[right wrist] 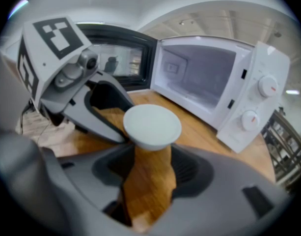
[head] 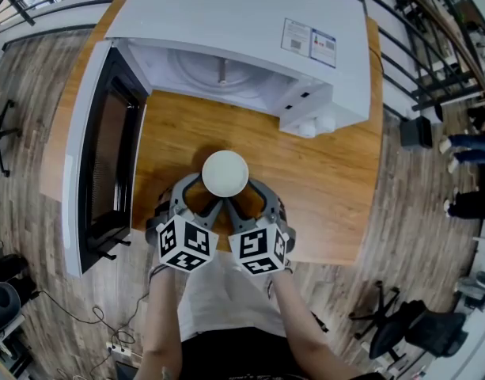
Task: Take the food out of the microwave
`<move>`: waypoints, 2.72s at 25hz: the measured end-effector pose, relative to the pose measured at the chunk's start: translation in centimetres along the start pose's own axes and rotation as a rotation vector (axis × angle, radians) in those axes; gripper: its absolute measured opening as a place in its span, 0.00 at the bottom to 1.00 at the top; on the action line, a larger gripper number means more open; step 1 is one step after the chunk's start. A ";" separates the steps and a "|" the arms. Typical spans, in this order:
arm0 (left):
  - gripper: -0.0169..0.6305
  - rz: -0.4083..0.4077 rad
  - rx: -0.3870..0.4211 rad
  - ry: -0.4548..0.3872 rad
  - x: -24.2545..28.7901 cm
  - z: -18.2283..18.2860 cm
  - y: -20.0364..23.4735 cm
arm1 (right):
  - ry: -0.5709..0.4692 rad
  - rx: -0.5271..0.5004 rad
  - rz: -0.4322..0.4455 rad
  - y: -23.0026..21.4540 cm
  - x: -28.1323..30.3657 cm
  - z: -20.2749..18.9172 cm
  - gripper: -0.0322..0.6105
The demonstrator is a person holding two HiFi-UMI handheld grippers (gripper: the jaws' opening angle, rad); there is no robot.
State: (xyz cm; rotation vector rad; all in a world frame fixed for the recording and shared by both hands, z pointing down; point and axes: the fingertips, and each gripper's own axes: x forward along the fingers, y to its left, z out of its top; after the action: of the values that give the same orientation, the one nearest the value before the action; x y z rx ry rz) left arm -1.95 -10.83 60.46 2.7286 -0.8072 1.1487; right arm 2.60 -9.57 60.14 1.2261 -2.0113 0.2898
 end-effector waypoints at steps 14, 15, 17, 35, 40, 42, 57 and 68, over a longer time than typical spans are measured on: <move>0.49 0.005 -0.041 -0.012 0.1 0.0 0.0 | -0.003 -0.004 0.003 0.0 0.0 0.0 0.44; 0.49 0.005 -0.042 -0.012 0.1 0.0 0.0 | -0.003 -0.004 0.003 0.0 0.0 0.0 0.44; 0.49 0.006 -0.045 -0.013 0.1 0.0 0.0 | -0.001 -0.003 0.005 0.0 0.0 -0.1 0.44; 0.49 0.003 -0.048 -0.011 0.0 0.0 -0.1 | 0.005 -0.003 -0.003 0.1 -0.1 -0.1 0.44; 0.49 0.001 -0.039 -0.008 0.0 -0.1 -0.2 | 0.004 0.004 0.023 0.1 -0.1 -0.2 0.44; 0.49 0.003 -0.033 -0.002 -0.1 -0.3 -0.1 | -0.010 0.012 0.039 0.1 -0.3 0.0 0.44; 0.35 0.094 -0.077 -0.148 -5.5 2.7 1.9 | -0.154 0.019 -0.060 -2.7 -5.4 3.2 0.20; 0.07 0.264 -0.196 -0.349 -10.9 9.4 5.0 | -0.344 0.150 -0.121 -6.2 -12.2 8.0 0.11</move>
State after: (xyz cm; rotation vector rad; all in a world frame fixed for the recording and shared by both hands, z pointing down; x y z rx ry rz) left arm -4.68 -12.79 45.59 2.7489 -1.2784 0.5835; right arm 7.14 -8.89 44.94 1.5735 -2.2231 0.1815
